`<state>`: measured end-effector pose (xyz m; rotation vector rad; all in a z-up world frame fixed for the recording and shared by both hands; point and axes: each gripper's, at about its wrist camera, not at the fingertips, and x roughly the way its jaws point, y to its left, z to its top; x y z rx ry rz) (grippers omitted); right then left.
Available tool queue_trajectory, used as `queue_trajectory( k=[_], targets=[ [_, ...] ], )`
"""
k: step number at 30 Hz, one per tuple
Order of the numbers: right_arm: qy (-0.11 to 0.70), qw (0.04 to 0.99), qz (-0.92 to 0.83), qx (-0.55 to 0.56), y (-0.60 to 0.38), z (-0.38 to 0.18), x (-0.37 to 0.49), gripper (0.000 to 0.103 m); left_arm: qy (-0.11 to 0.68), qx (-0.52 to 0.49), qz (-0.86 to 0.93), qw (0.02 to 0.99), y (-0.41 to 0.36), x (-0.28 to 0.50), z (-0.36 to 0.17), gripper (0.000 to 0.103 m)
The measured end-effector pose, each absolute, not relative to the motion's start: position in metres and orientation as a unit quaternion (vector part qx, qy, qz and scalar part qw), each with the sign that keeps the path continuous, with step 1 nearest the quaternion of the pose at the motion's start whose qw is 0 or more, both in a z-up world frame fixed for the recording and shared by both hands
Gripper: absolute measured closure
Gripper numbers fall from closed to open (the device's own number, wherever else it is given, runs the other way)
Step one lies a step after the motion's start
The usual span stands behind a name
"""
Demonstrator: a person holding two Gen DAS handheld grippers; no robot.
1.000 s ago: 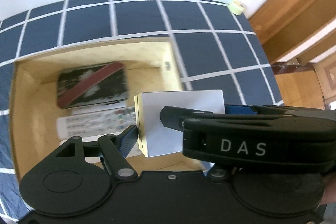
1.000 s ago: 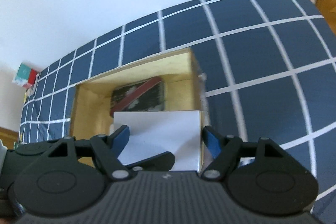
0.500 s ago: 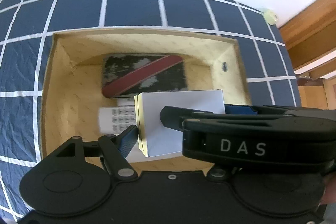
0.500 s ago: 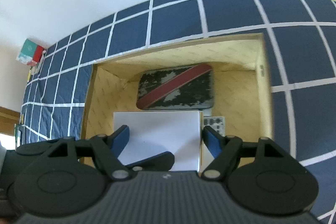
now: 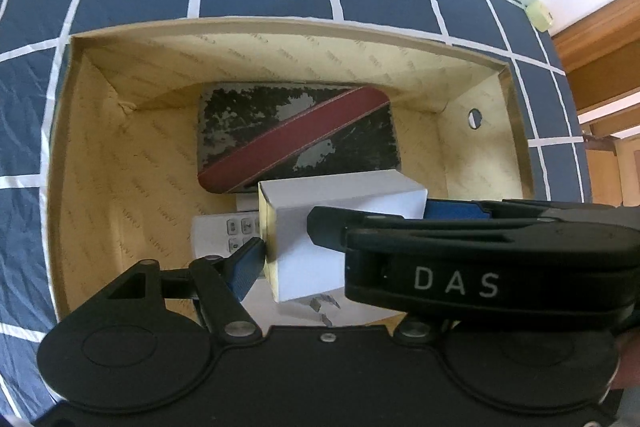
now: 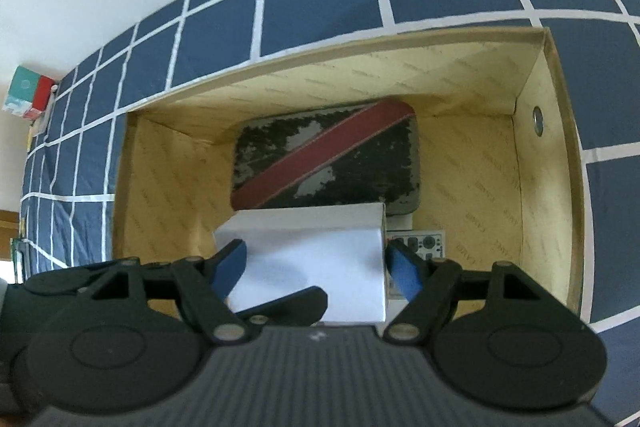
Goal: Organize objects
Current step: 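Lower the white card into the box onto the remotes and open the right gripper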
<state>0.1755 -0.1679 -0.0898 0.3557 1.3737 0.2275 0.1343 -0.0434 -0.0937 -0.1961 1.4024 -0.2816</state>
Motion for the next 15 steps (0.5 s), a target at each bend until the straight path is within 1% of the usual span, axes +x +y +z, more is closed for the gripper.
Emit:
queue_trajectory(
  k=[3,15],
  targets=[
    [0.633,0.750,0.102,0.161,-0.1688,-0.0955,0.1787,0.029,0.646,-0.090,-0.128,0.747,-0.0436,0.1375,-0.1000,0.036],
    [0.634,0.753,0.093,0.149,-0.1655,-0.0984,0.1858,0.030,0.645,-0.091,-0.125,0.749,-0.0397,0.1409,-0.1026,0.035]
  ],
)
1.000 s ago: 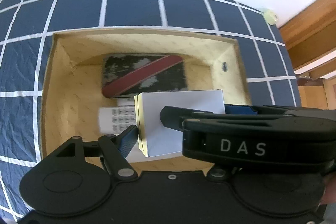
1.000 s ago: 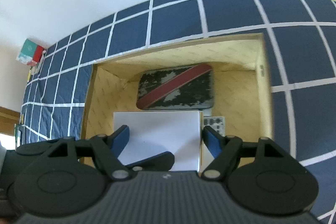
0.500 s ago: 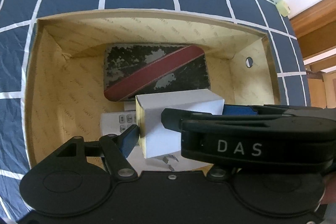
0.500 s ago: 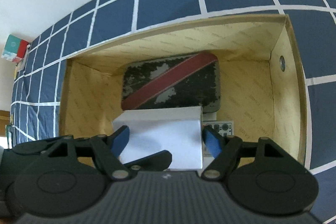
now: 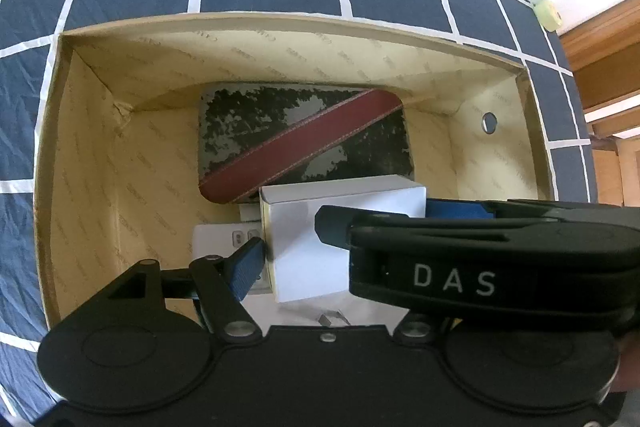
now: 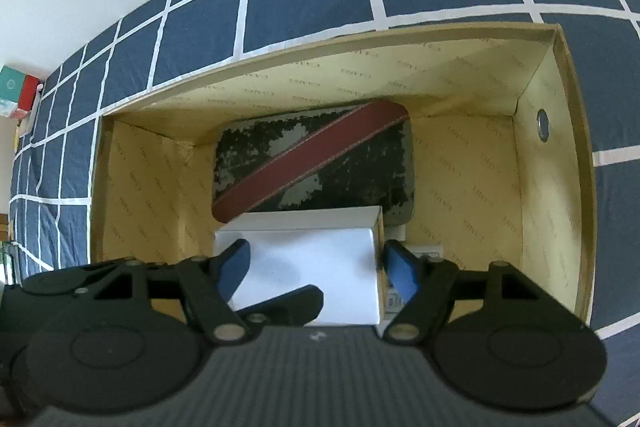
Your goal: Organize objects
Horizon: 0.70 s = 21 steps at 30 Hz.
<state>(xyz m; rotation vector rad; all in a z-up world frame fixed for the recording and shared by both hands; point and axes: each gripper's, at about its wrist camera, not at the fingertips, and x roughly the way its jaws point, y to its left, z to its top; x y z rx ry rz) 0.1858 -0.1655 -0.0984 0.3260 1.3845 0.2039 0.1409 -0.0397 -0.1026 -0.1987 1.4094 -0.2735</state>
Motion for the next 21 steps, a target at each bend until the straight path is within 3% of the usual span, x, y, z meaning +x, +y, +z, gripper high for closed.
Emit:
queue_trajectory(
  k=[21],
  targets=[
    [0.566,0.812,0.086,0.117,-0.186,-0.029,0.147,0.026,0.601,-0.062,-0.042,0.796,-0.023,0.101,-0.047,0.027]
  ],
)
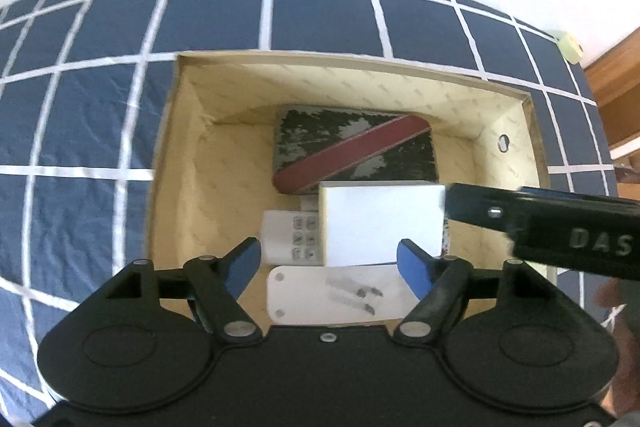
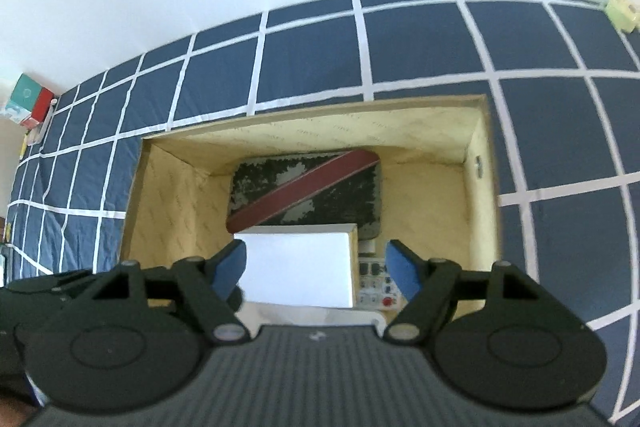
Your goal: Organize objects
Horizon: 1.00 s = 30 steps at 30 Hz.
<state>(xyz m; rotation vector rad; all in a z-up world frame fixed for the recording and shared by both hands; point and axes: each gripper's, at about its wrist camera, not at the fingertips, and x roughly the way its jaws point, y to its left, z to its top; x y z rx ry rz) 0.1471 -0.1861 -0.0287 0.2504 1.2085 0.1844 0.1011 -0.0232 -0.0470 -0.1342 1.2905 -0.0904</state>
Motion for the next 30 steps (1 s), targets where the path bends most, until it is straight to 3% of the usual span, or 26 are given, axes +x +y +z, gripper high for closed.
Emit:
queue_trajectory(
  k=[23,30],
  targets=[
    [0.533,0.840,0.065,0.081,-0.213,0.023,0.069,0.000,0.542,-0.023,0.032,0.840,-0.015,0.036,0.016,0.001],
    [0.528,0.843,0.065,0.082,-0.216,0.028,0.059,0.000,0.537,-0.009,0.042,0.843,-0.015,0.028,0.023,0.000]
  ],
)
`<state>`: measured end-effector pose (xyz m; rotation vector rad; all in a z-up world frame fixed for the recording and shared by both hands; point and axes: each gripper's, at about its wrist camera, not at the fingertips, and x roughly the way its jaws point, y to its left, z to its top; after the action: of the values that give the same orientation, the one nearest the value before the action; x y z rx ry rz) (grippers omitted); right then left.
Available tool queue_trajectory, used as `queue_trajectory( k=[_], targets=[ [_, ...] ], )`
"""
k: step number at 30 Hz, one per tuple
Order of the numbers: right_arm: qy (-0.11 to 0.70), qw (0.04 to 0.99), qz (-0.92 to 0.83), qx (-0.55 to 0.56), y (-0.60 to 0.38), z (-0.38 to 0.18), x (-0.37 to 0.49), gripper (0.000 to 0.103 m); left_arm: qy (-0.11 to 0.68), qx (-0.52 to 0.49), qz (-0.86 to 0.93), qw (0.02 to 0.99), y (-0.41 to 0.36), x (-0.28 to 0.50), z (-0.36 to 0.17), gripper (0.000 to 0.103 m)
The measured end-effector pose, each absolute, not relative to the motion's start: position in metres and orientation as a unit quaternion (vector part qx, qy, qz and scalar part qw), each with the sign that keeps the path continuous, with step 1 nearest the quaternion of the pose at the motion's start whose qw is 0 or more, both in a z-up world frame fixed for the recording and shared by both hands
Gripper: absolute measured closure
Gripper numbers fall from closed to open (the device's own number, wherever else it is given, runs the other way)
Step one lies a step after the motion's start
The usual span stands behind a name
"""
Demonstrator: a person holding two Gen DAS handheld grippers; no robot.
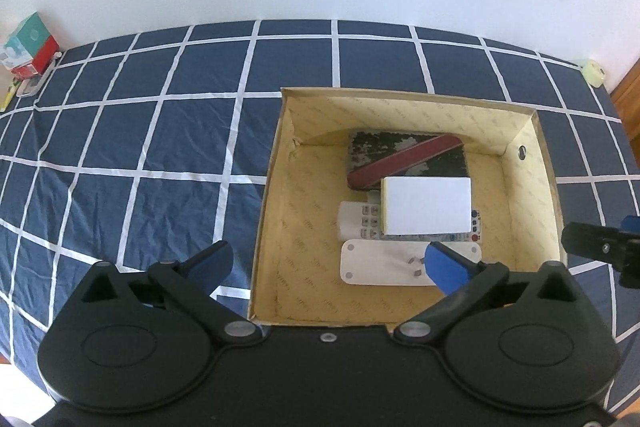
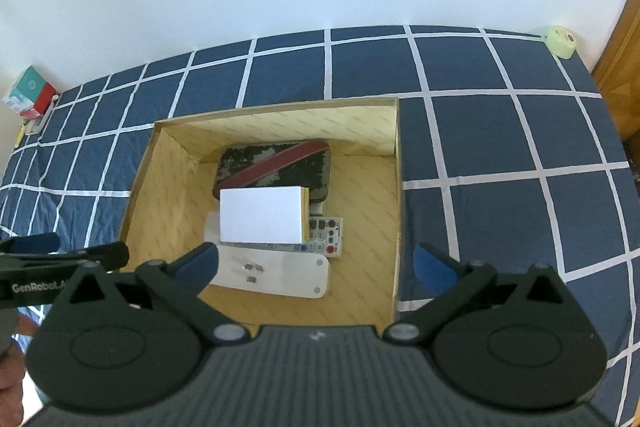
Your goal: Organize objects
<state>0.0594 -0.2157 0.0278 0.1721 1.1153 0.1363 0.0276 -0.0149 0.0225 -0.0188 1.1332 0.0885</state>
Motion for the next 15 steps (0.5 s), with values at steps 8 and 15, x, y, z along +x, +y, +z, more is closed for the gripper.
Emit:
queue_trajectory(
  k=[8,15],
  targets=[
    [0.535,0.840,0.061,0.076,-0.2162,0.0259,0.0523,0.000,0.535,-0.007,0.048,0.844,-0.0109,0.0216,0.0262,0.000],
    [0.536,0.839,0.062,0.077,-0.2171,0.0249,0.0499,0.000,0.536,-0.005,0.048,0.843,-0.0095,0.0190,0.0291,0.000]
  ],
)
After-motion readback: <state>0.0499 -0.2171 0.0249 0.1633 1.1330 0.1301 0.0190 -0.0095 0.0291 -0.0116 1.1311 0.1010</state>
